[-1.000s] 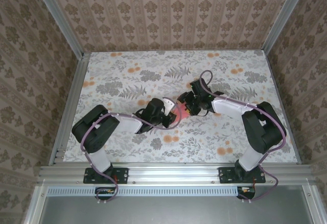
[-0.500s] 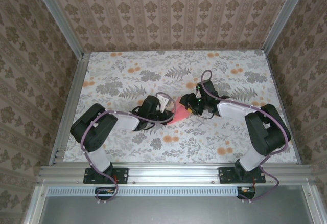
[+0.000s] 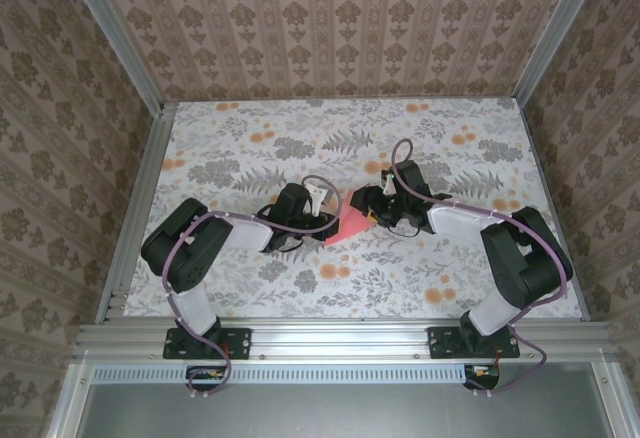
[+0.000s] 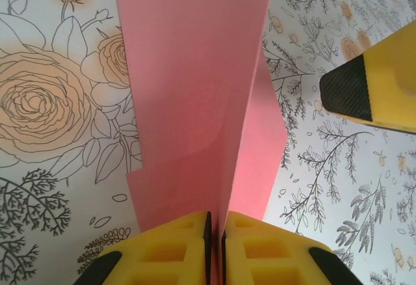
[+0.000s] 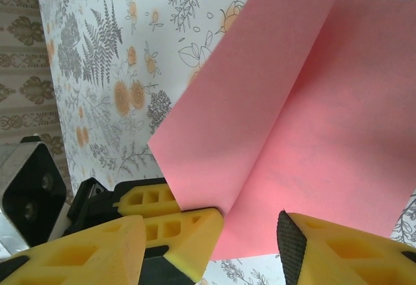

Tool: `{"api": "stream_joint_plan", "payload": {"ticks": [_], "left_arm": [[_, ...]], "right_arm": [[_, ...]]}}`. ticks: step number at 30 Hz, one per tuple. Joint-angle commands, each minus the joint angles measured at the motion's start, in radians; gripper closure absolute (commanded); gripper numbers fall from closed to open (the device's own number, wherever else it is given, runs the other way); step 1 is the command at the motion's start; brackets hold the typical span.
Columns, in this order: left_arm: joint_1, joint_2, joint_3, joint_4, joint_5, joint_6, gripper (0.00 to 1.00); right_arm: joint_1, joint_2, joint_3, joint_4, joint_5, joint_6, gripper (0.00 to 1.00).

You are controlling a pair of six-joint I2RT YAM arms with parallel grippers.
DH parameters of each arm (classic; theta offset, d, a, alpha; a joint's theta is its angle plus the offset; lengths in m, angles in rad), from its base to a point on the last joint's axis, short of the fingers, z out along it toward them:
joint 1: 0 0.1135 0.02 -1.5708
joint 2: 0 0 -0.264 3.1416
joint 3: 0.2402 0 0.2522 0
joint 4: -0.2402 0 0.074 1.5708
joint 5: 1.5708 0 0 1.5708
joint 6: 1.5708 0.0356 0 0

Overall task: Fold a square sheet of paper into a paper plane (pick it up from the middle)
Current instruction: Fourth fold the wing at the center of the table.

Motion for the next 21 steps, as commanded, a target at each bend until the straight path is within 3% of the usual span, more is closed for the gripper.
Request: {"api": "stream_joint_plan", "payload": {"ticks": [1,21], "left_arm": [[0.015,0.017,0.023,-0.005,0.044,-0.041,0.86],[0.029,0.058,0.057,-0.021,0.109,-0.09,0.86]], "right_arm": [[0.009,0.046,0.046,-0.019,-0.016,-0.028,0.43],[0.031,0.154,0.131,-0.129,0.049,-0.043,0.45]]}}
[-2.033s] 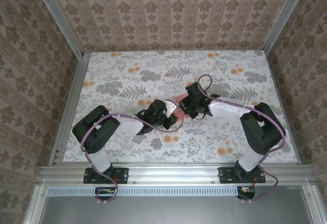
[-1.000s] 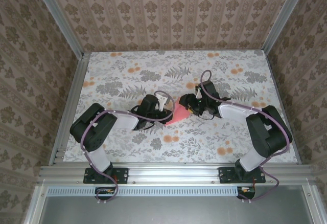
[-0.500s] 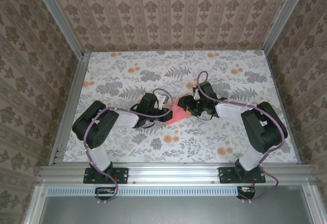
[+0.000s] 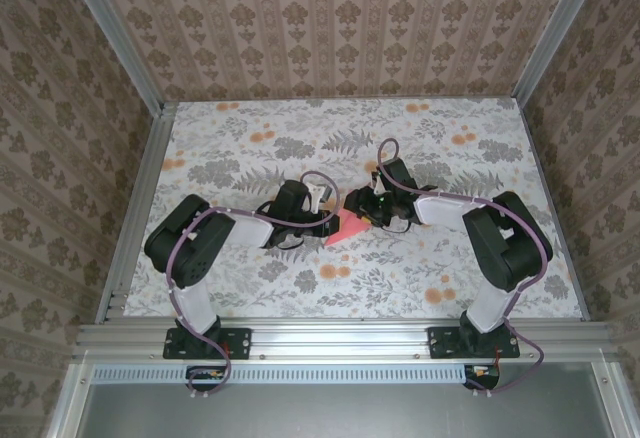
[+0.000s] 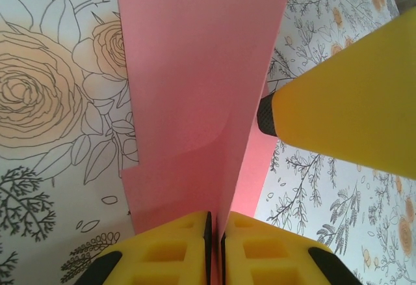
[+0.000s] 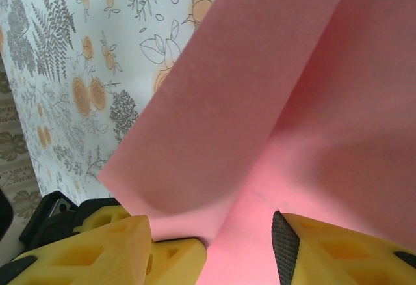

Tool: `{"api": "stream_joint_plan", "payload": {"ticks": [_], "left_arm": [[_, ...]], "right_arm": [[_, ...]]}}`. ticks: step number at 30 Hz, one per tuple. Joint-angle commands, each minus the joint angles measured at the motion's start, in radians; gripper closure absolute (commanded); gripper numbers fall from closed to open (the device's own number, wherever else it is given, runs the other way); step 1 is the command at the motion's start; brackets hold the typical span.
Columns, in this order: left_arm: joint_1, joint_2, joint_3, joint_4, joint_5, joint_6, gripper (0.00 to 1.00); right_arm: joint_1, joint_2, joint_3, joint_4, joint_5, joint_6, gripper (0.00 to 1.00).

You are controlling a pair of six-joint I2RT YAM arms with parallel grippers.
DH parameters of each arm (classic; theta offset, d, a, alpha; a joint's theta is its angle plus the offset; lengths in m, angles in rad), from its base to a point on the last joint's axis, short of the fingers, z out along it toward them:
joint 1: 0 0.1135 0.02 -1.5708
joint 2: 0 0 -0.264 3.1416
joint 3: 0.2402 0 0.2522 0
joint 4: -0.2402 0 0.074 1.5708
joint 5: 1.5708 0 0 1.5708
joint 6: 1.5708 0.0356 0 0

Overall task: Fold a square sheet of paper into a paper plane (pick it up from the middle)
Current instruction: Fourth fold the wing at the center of the table.

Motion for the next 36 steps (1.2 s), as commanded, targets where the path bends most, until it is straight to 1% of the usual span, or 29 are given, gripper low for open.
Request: {"api": "stream_joint_plan", "payload": {"ticks": [1,10,15,22,29,33,36], "left_arm": [[0.008,0.027,0.027,-0.008,0.029,-0.015,0.86],[0.009,0.035,0.035,-0.021,0.038,-0.02,0.84],[0.011,0.032,0.037,-0.031,0.037,-0.029,0.81],[0.017,-0.013,0.025,-0.06,0.022,-0.055,0.69],[0.038,-0.123,0.002,-0.148,-0.042,-0.092,0.58],[0.058,-0.174,-0.022,-0.16,-0.08,-0.134,0.55],[0.06,-0.183,-0.017,-0.159,-0.078,-0.144,0.55]], "right_arm": [[0.004,0.034,0.025,-0.04,0.026,-0.016,0.45],[0.006,0.073,0.049,-0.077,0.052,-0.016,0.46],[0.007,0.087,0.057,-0.116,0.084,-0.019,0.47],[0.007,0.108,0.069,-0.181,0.133,-0.017,0.47],[0.007,0.127,0.081,-0.229,0.163,-0.017,0.48],[0.007,0.134,0.091,-0.256,0.178,-0.019,0.47],[0.007,0.134,0.097,-0.276,0.192,-0.021,0.47]]}}
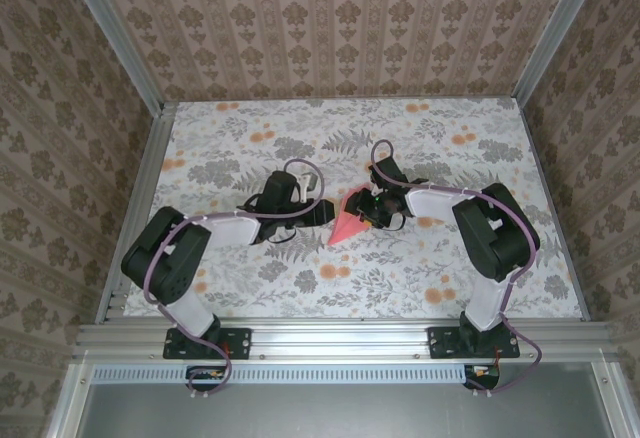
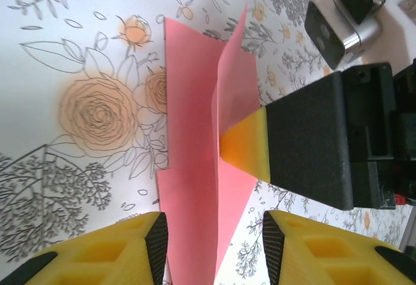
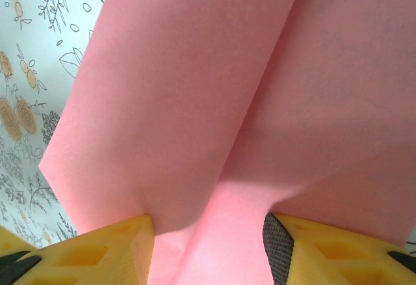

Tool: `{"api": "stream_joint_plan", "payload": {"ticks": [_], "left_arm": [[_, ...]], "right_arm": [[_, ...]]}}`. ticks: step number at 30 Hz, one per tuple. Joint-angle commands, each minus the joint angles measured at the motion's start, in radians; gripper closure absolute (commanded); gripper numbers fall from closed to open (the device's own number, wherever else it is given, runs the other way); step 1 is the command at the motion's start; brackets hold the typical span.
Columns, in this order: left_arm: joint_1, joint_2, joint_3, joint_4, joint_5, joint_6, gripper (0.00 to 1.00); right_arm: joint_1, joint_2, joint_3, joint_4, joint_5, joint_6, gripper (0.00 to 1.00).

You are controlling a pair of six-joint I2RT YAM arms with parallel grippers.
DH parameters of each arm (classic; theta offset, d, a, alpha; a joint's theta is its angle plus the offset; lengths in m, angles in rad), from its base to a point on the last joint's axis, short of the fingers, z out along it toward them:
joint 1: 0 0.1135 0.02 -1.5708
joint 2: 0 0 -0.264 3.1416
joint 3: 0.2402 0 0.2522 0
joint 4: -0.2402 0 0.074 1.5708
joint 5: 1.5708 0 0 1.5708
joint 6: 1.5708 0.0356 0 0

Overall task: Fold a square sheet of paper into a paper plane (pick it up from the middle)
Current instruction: Fourth fold the wing at the center of the table.

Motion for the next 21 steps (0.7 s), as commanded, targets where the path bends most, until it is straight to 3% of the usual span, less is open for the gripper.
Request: {"api": "stream_joint_plan", "payload": {"ticks": [1,9,21], "left_arm": [[0.005,-0.017,-0.012,-0.024,-0.015,-0.039,0.56],[-0.01,0.029,0.011,0.033,0.045,-0.059,0.65],[-0.063,0.096,0.067,0.085,0.124,-0.042,0.71]], "right_arm": [[-0.002,0.044,-0.003,-0.12,0.098,-0.019,0.47],[0.001,0.053,0.029,-0.206,0.154,-0.013,0.53],[0.011,0.087,0.061,-0.249,0.171,0.009,0.52]]}}
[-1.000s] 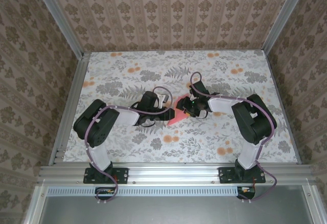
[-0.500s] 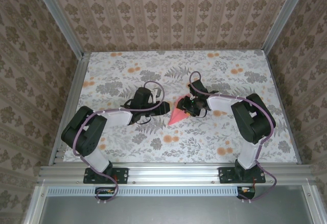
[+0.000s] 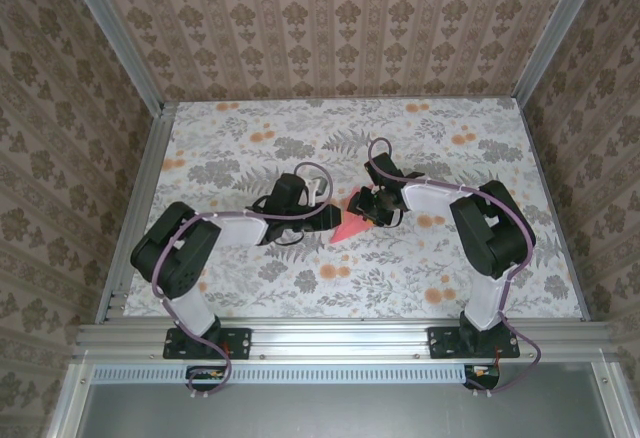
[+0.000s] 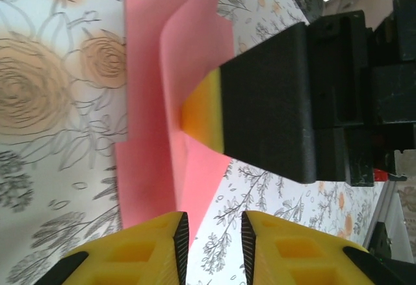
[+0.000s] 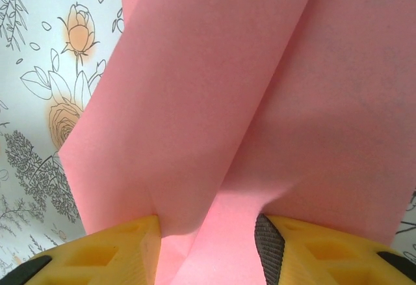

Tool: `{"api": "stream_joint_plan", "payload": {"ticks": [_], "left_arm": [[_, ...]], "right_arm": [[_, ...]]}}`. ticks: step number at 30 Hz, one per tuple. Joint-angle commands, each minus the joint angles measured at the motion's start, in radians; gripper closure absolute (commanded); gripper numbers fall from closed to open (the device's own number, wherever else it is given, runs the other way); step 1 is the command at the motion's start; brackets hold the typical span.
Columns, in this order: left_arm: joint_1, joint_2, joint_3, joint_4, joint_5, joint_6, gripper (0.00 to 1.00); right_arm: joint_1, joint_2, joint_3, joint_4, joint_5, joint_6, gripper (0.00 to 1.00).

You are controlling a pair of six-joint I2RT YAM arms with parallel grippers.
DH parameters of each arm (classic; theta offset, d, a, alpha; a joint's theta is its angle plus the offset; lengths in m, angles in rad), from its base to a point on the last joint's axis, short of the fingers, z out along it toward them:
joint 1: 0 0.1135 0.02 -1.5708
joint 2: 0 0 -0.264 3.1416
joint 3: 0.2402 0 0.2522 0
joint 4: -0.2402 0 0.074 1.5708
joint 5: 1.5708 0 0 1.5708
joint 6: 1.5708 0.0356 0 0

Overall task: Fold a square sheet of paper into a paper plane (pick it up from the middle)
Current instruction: Fourth fold the wing at the center of the table.

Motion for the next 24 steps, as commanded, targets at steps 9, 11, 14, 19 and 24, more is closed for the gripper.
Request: {"api": "stream_joint_plan", "payload": {"ticks": [9,11,14,19,24], "left_arm": [[-0.014,0.099,0.085,-0.004,0.031,-0.01,0.77],[-0.015,0.115,0.091,-0.017,0.029,-0.011,0.79],[-0.011,0.123,0.094,-0.038,0.008,-0.011,0.81],[-0.002,0.133,0.091,-0.05,-0.014,-0.018,0.85],[0.003,0.148,0.095,-0.063,-0.024,-0.022,0.87]], "right_arm": [[0.0,0.064,-0.017,-0.128,0.09,0.013,0.53],[0.0,0.065,-0.017,-0.129,0.089,0.015,0.53],[-0.001,0.067,-0.016,-0.135,0.091,0.016,0.53],[-0.001,0.071,-0.013,-0.148,0.103,0.021,0.55],[-0.001,0.082,-0.008,-0.169,0.112,0.023,0.56]]}}
